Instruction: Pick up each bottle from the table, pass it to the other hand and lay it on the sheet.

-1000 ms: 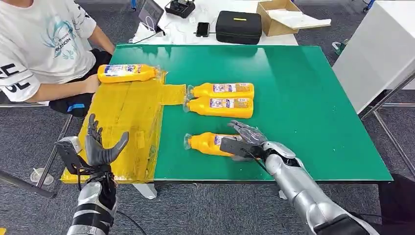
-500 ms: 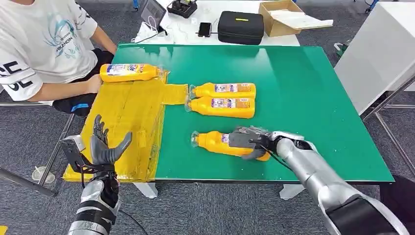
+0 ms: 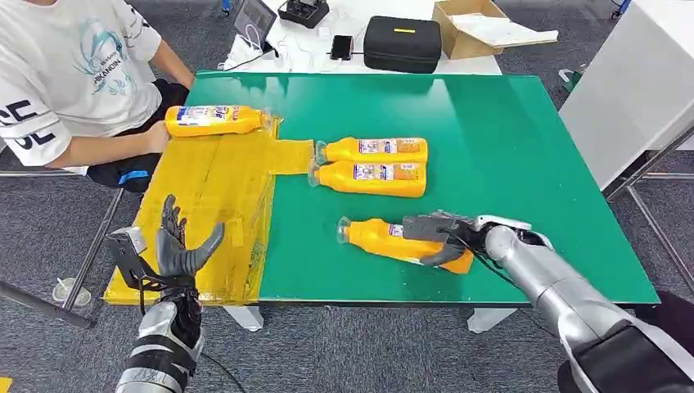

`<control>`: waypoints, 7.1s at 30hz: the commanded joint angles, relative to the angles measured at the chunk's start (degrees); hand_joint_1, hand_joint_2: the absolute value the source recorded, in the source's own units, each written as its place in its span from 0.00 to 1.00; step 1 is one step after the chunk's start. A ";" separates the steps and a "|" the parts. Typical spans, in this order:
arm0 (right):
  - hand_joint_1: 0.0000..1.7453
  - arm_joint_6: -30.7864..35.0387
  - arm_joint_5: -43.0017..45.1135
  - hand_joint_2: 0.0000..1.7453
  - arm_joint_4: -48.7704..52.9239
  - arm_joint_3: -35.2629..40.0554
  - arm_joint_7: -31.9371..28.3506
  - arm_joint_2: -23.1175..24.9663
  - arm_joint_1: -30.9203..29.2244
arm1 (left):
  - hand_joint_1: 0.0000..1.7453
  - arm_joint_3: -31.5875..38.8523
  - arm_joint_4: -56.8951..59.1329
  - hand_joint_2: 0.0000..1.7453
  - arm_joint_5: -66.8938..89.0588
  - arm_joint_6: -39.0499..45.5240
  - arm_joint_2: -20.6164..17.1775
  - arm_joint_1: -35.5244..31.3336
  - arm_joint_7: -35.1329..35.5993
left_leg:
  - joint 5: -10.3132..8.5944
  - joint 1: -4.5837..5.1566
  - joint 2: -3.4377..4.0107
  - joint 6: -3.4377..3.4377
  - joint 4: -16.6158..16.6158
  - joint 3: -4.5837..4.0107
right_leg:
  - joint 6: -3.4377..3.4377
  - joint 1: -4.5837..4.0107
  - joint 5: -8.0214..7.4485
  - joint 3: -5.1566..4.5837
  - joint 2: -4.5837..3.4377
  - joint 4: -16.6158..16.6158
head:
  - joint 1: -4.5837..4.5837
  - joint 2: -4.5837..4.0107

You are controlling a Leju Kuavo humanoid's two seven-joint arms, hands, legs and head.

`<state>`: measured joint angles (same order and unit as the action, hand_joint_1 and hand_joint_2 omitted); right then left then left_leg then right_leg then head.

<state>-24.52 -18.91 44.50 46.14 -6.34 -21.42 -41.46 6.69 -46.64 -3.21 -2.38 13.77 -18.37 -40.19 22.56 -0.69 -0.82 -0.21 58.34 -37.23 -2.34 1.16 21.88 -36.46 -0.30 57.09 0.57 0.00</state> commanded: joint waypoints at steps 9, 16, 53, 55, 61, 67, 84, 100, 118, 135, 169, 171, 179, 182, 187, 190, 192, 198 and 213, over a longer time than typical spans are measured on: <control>1.00 49.28 -19.70 1.00 27.90 -25.50 -7.81 19.28 27.84 | 0.00 -1.92 -7.52 1.00 -1.85 -0.19 0.47 5.22 2.61 | 0.33 -0.25 0.16 0.29 -0.01 -0.02 | 0.15 -0.27 0.28 -0.11 -0.12 0.06 | 0.11 0.00; 1.00 48.37 -19.66 1.00 26.89 -26.55 -8.81 19.34 27.39 | 0.00 -1.99 -6.92 1.00 -2.02 -0.04 0.31 4.88 2.62 | 0.38 -0.30 0.09 0.20 0.02 -0.09 | 0.19 -0.30 0.42 -0.07 0.02 0.02 | -0.02 0.00; 1.00 60.46 2.12 1.00 12.48 -18.02 -33.66 31.97 33.22 | 0.00 -23.94 -13.69 1.00 -20.22 -28.68 -3.07 7.21 13.59 | 0.37 -0.21 0.10 0.21 -0.09 -0.04 | 0.21 -0.24 0.38 -0.09 0.05 -0.06 | 0.00 0.00; 1.00 59.87 2.48 1.00 11.94 -17.06 -33.66 32.01 33.32 | 0.00 -24.48 -13.68 1.00 -20.60 -29.11 -3.24 7.35 13.83 | 0.32 -0.18 0.05 0.24 -0.10 -0.17 | 0.19 -0.20 0.35 -0.22 0.08 -0.04 | 0.00 0.00; 1.00 61.31 1.40 1.00 7.32 -10.89 -33.66 33.60 30.53 | 0.00 -26.42 -11.76 1.00 -19.58 -28.40 -3.34 5.86 13.66 | 0.40 -0.22 0.14 0.25 -0.09 -0.02 | 0.25 -0.25 0.40 -0.09 0.01 -0.03 | 0.00 0.00; 1.00 62.43 -1.74 1.00 -0.85 -6.51 -33.66 36.33 27.02 | 0.00 -27.74 -8.88 1.00 -20.38 -29.59 -2.98 3.99 13.92 | 0.35 -0.23 0.13 0.24 -0.09 -0.07 | 0.22 -0.26 0.35 -0.17 0.00 -0.05 | 0.00 0.00; 1.00 60.89 -4.74 1.00 -11.47 -4.06 -33.66 38.63 25.49 | 0.00 -28.25 -6.61 1.00 -22.69 -30.99 -2.80 3.18 13.96 | 0.29 -0.21 -0.06 0.25 -0.07 -0.22 | 0.20 -0.23 0.38 -0.29 0.20 -0.01 | 0.00 0.00; 1.00 61.60 -6.51 1.00 -10.21 -9.62 -33.66 38.74 24.90 | 1.00 -25.71 -11.65 1.00 -24.27 -29.08 -2.04 5.31 14.85 | 0.35 -0.21 -0.01 0.22 -0.02 -0.15 | 0.21 -0.24 0.45 -0.20 0.26 0.02 | 0.00 0.00; 0.00 59.29 -5.35 0.00 -6.57 -13.55 -33.66 39.28 25.09 | 1.00 -23.62 -14.24 1.00 -25.20 -27.89 -1.99 5.70 15.08 | 0.32 -0.20 0.08 0.25 -0.03 -0.23 | 0.20 -0.22 0.39 -0.31 0.17 0.04 | -0.02 0.00; 0.00 46.49 5.78 0.00 28.36 -17.44 -33.66 33.86 35.73 | 1.00 -14.94 -13.63 1.00 -18.24 -15.44 -1.64 3.45 10.42 | 0.31 -0.20 0.03 0.23 -0.02 -0.25 | 0.20 -0.22 0.40 -0.32 0.23 0.04 | -0.02 0.00; 0.00 51.97 13.68 0.00 41.30 -14.60 -33.66 31.77 36.86 | 1.00 -13.55 24.98 1.00 75.77 38.14 -15.65 -18.63 12.99 | 0.25 -0.21 0.27 0.25 -0.07 -0.14 | 0.19 -0.23 0.32 -0.27 0.01 0.01 | -0.02 0.00; 0.00 50.89 13.91 0.00 40.97 -14.75 -33.66 31.78 36.80 | 1.00 -13.84 26.13 1.00 75.72 35.84 -16.55 -18.18 11.81 | 0.28 -0.23 0.34 0.24 -0.08 -0.04 | 0.21 -0.25 0.32 -0.17 -0.05 -0.03 | -0.04 0.00; 0.00 47.85 14.42 0.00 39.07 -15.63 -33.66 32.40 36.78 | 1.00 -13.78 27.27 1.00 74.43 29.64 -18.05 -16.01 8.42 | 0.28 -0.24 0.38 0.27 -0.09 -0.09 | 0.23 -0.26 0.33 -0.25 -0.08 -0.01 | -0.02 0.00; 0.00 47.02 14.31 0.00 38.11 -16.08 -33.66 32.76 36.60 | 1.00 -14.14 26.88 1.00 74.06 27.72 -17.54 -14.90 6.89 | 0.35 -0.26 0.42 0.23 -0.11 0.09 | 0.24 -0.29 0.37 -0.08 -0.11 -0.07 | -0.02 0.00; 0.00 45.77 14.36 0.00 35.70 -17.02 -33.66 33.44 36.34 | 1.00 -15.35 25.75 1.00 73.76 25.87 -16.01 -13.33 4.40 | 0.23 -0.22 0.30 0.26 -0.09 -0.21 | 0.19 -0.22 0.31 -0.35 -0.03 0.00 | -0.04 0.00; 0.00 45.06 13.88 0.00 34.24 -17.49 -33.66 33.90 36.21 | 1.00 -16.83 25.09 1.00 74.14 23.83 -15.10 -13.18 4.48 | 0.22 -0.19 0.24 0.26 -0.10 -0.22 | 0.20 -0.20 0.31 -0.35 0.01 0.00 | -0.02 0.00; 0.00 44.51 13.64 0.00 33.40 -17.85 -33.66 34.31 36.05 | 1.00 -17.62 25.05 1.00 74.14 21.91 -14.51 -13.72 4.97 | 0.23 -0.21 0.22 0.26 -0.08 -0.20 | 0.21 -0.22 0.33 -0.31 0.03 0.01 | -0.02 0.00; 0.00 43.79 13.05 0.00 31.81 -18.49 -33.66 34.85 36.01 | 0.00 -18.05 24.70 1.00 71.68 16.15 -13.31 -13.58 4.11 | 0.28 -0.23 0.21 0.24 -0.09 0.00 | 0.25 -0.26 0.37 -0.10 0.05 -0.01 | -0.02 0.00; 0.00 42.78 12.87 0.00 29.92 -19.28 -33.66 35.43 35.92 | 0.00 -19.10 24.88 0.00 70.42 10.92 -13.11 -13.63 3.80 | 0.25 -0.19 0.19 0.25 -0.09 0.02 | 0.22 -0.21 0.33 -0.08 -0.01 0.00 | 0.00 0.00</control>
<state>18.40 -6.12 78.75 28.26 -40.17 14.29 -3.71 -10.14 -24.00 67.12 9.44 0.20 -31.80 -36.44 22.74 -0.87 -0.70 0.08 58.29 -37.47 -2.20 0.99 22.15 -36.79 -0.30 57.16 0.57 0.00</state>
